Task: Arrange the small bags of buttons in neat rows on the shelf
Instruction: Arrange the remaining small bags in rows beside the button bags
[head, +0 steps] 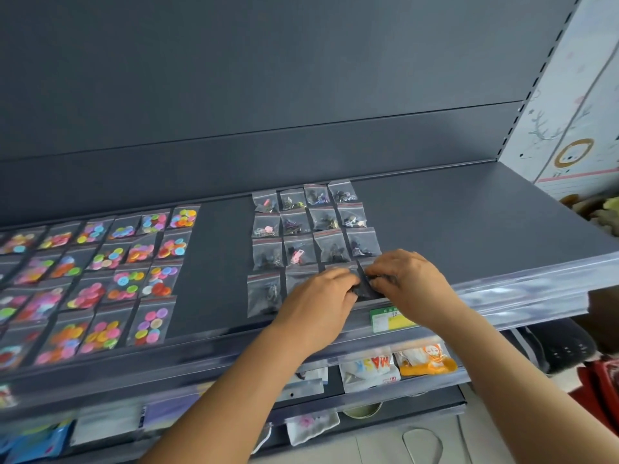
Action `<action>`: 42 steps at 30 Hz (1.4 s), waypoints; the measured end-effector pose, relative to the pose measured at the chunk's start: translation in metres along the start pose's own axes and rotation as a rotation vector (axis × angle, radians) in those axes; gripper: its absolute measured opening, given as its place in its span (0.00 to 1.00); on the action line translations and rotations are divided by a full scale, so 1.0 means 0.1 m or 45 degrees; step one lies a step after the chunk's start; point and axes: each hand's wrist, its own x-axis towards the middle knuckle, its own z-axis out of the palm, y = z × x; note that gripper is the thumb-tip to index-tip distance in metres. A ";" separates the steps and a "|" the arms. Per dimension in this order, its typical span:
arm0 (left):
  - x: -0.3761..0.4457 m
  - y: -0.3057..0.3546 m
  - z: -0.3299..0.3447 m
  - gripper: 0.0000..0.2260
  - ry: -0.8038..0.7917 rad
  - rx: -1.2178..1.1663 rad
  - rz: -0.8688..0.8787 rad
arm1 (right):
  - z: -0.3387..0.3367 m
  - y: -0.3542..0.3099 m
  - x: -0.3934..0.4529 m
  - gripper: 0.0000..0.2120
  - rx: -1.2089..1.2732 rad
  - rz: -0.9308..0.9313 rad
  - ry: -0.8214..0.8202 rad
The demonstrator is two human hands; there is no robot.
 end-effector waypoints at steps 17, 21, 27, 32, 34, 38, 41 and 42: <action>-0.57 -0.46 -0.46 0.26 0.219 0.221 -0.320 | 0.19 -0.89 0.21 0.29 -0.137 -0.160 -0.059; -1.01 -0.87 -0.66 0.26 0.328 0.187 -0.479 | 0.42 -1.44 0.33 0.30 -0.074 -0.285 -0.103; -1.87 -1.57 -1.01 0.26 0.476 0.179 -0.654 | 0.88 -2.48 0.42 0.29 -0.011 -0.450 -0.162; -2.69 -2.18 -1.34 0.27 0.522 0.194 -0.744 | 1.34 -3.48 0.43 0.29 0.033 -0.528 -0.210; -3.04 -2.40 -1.47 0.27 0.527 0.201 -0.787 | 1.52 -3.88 0.42 0.29 0.041 -0.573 -0.228; -3.69 -2.83 -1.70 0.27 0.559 0.231 -0.865 | 1.87 -4.65 0.39 0.30 0.081 -0.632 -0.273; -4.11 -3.12 -1.86 0.27 0.591 0.260 -0.917 | 2.11 -5.18 0.39 0.30 0.113 -0.691 -0.297; -4.23 -3.21 -1.92 0.26 0.605 0.263 -0.932 | 2.18 -5.35 0.40 0.29 0.123 -0.707 -0.304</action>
